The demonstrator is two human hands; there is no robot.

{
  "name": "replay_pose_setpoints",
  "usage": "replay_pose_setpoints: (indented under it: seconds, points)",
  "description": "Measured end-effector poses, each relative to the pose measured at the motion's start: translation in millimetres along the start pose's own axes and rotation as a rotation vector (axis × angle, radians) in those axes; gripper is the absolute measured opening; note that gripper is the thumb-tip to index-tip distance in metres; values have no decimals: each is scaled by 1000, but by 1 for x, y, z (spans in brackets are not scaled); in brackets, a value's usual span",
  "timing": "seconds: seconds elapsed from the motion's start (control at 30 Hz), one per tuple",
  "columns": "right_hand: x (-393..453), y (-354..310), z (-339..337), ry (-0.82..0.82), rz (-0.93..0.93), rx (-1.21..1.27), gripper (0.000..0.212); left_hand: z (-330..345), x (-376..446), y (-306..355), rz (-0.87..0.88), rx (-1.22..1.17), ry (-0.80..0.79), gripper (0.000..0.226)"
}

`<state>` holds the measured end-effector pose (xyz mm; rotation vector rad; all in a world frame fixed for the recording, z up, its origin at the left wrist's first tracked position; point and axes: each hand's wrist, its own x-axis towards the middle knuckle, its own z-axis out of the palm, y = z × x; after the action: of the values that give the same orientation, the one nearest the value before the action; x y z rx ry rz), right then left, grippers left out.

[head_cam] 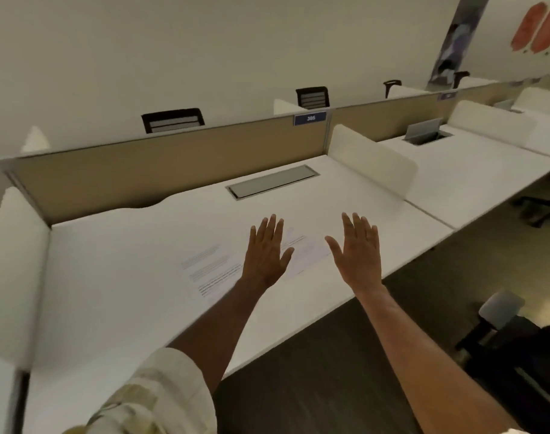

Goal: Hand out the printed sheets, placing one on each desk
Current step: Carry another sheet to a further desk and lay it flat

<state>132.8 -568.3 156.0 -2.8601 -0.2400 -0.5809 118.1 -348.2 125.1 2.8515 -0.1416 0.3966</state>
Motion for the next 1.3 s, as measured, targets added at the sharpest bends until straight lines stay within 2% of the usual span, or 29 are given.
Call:
replay_pose_setpoints:
  seconds: [0.43, 0.8, 0.93, 1.07, 1.3]
  points:
    - [87, -79, 120, -167, -329, 133, 67, 30, -17, -141, -407, 100, -72, 69]
    - [121, -139, 187, -577, -433, 175, 68, 45, -51, -189, -734, 167, -183, 73]
    - [126, -151, 207, -719, -434, 191, 69, 54, -56, -189, -868, 189, -249, 74]
    - [136, -164, 222, -830, -360, 255, 66, 62, -50, -188, -989, 192, -320, 88]
    - [139, -175, 239, -862, -142, 306, 48, 80, -38, -186, -1092, 113, -368, 95]
